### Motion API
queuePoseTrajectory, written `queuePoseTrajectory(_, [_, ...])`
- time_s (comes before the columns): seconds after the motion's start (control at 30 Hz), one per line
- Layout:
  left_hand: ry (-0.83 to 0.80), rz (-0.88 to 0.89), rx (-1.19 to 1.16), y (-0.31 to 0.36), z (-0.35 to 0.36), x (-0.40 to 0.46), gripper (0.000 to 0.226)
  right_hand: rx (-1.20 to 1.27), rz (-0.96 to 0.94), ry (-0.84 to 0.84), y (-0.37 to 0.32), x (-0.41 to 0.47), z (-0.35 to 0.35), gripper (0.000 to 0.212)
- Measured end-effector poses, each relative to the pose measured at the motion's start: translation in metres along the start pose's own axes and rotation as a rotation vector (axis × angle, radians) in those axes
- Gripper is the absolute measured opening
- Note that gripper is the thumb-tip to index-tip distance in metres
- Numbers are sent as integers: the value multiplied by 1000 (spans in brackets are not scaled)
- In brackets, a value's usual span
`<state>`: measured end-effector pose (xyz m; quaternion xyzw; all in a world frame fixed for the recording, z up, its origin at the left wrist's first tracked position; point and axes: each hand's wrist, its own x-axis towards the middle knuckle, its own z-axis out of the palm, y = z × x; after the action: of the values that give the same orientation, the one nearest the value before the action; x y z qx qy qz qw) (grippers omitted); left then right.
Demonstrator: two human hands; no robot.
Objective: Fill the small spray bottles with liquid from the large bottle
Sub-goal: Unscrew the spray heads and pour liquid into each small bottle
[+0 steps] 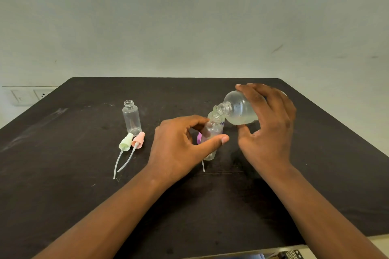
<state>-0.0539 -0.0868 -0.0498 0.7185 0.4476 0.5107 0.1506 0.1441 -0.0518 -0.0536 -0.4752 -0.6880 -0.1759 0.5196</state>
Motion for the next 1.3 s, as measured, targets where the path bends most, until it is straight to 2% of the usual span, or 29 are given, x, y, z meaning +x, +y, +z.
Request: queuePoseTrajectory(1.3, [-4, 6, 30, 4, 4, 0, 44, 12, -37, 35, 0, 4, -2, 81])
